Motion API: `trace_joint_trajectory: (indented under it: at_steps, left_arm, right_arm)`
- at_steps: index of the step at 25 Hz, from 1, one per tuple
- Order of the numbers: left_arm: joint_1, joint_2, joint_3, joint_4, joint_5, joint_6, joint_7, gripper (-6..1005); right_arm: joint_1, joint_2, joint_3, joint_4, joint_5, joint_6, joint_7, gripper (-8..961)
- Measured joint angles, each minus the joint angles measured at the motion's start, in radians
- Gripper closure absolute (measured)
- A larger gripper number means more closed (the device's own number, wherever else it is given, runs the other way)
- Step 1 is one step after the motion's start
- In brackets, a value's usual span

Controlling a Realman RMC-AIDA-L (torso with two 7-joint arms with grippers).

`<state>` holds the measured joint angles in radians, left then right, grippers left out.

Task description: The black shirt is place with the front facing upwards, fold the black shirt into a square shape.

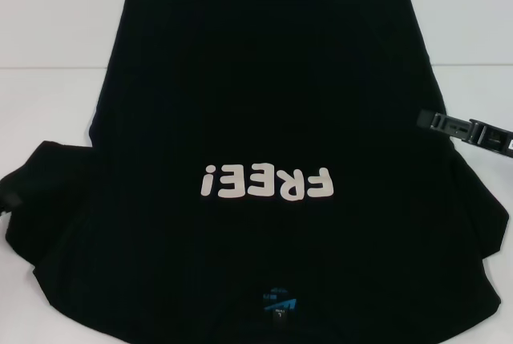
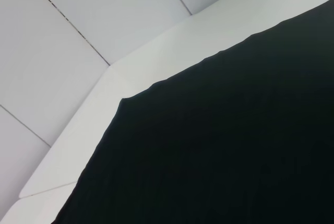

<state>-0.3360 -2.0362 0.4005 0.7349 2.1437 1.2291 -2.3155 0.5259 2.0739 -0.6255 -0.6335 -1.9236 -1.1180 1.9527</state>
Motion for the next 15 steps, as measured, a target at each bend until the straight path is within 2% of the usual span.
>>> trace_joint_trajectory:
  at_steps: [6, 10, 15]
  left_arm:
    - [-0.027, -0.025, -0.002, 0.086, -0.004, 0.136, -0.049, 916]
    - [-0.064, -0.029, 0.002, 0.102, -0.004, 0.201, -0.078, 905]
    - [-0.128, -0.033, 0.060, 0.086, 0.004, 0.191, -0.089, 892]
  right_arm:
    - [0.000, 0.000, 0.002, 0.000, 0.000, -0.009, 0.000, 14]
    - [0.000, 0.000, 0.003, 0.000, 0.000, -0.013, 0.000, 14]
    - [0.000, 0.000, 0.003, 0.000, 0.000, -0.013, 0.000, 14]
